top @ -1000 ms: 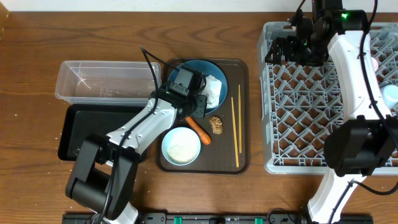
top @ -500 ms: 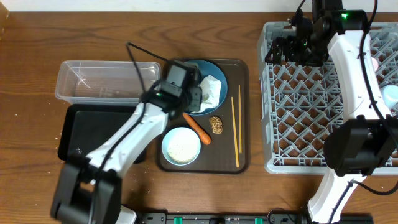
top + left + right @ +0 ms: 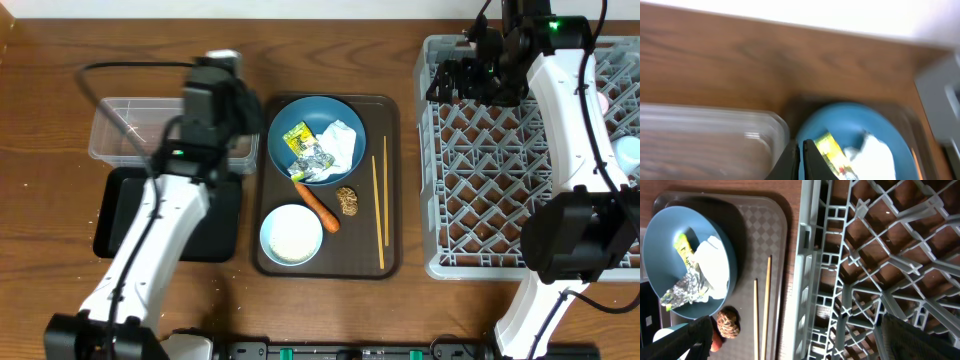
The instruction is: Sort waste into correct bins and load items into the dishwasher rack
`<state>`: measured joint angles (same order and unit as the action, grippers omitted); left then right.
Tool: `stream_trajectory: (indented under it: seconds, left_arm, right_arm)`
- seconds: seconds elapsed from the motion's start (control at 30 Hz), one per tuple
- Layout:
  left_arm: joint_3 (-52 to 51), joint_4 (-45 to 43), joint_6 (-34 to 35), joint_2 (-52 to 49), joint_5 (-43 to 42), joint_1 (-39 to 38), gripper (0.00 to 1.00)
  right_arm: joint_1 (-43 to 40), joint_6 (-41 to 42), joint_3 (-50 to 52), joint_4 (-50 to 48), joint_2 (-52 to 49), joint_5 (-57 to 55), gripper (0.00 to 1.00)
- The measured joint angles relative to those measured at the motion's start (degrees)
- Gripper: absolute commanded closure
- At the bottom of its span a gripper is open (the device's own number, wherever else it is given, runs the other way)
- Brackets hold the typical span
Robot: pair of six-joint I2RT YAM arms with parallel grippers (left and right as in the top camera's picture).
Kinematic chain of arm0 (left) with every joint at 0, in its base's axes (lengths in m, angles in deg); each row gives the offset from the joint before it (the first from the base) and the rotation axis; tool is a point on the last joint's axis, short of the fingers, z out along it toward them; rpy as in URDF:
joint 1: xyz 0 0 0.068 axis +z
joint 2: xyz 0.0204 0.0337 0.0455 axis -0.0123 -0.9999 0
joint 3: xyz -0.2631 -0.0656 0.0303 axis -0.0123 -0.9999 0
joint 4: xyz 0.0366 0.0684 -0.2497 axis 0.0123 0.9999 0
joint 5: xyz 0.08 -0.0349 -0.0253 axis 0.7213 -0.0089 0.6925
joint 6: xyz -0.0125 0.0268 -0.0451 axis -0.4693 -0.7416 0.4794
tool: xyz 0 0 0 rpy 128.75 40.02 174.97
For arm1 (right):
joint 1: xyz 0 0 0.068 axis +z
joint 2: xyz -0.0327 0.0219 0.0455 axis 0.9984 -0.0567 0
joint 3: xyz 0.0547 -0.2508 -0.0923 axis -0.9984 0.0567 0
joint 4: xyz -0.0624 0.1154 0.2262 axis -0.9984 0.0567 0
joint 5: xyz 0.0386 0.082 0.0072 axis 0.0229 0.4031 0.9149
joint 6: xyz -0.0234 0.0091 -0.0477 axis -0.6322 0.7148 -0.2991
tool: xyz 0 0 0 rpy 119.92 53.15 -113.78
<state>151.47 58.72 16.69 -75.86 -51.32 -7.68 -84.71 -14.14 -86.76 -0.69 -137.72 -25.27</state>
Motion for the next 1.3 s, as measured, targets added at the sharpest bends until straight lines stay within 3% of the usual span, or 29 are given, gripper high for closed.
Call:
stream_trajectory:
  seconds: [0.13, 0.2, 0.27, 0.33, 0.47, 0.83, 1.07, 1.17, 1.3]
  left_arm:
    - [0.17, 0.55, 0.02, 0.70, -1.01, 3.72, 0.93]
    - [0.22, 2.78, 0.02, 0.68, -2.64, 3.87, 0.85]
    - [0.22, 5.03, -0.02, 0.57, -4.46, 3.30, 0.83]
    - [0.22, 6.93, -0.17, 0.15, -5.68, 2.45, 0.68]
    - [0.26, 8.59, 0.07, -2.64, -7.21, -0.70, 0.59]
    - [0.28, 3.52, 0.09, -17.64, -8.48, -10.54, 0.49]
    - [1.92, 1.79, 0.04, -21.70, -8.52, -10.97, 0.43]
    - [2.23, 1.01, 0.00, -22.49, -8.50, -11.17, 0.36]
    - [2.29, 0.04, 0.04, -24.26, -8.50, -11.85, 0.36]
  right_arm:
    - [0.00, 0.00, 0.00, -0.02, 0.00, -0.02, 0.01]
    - [0.00, 0.00, 0.00, -0.02, 0.00, -0.02, 0.01]
    - [0.00, 0.00, 0.00, -0.02, 0.00, -0.02, 0.01]
    - [0.00, -0.02, 0.00, -0.02, 0.00, 0.00, 0.01]
    - [0.00, 0.00, 0.00, -0.02, 0.00, -0.02, 0.01]
    - [0.00, 0.00, 0.00, 0.07, 0.00, -0.02, 0.01]
    - [0.00, 0.00, 0.00, 0.63, 0.00, -0.02, 0.01]
    - [0.00, -0.02, 0.00, 0.63, 0.00, 0.00, 0.01]
    - [0.00, -0.02, 0.00, 0.63, 0.00, -0.02, 0.01]
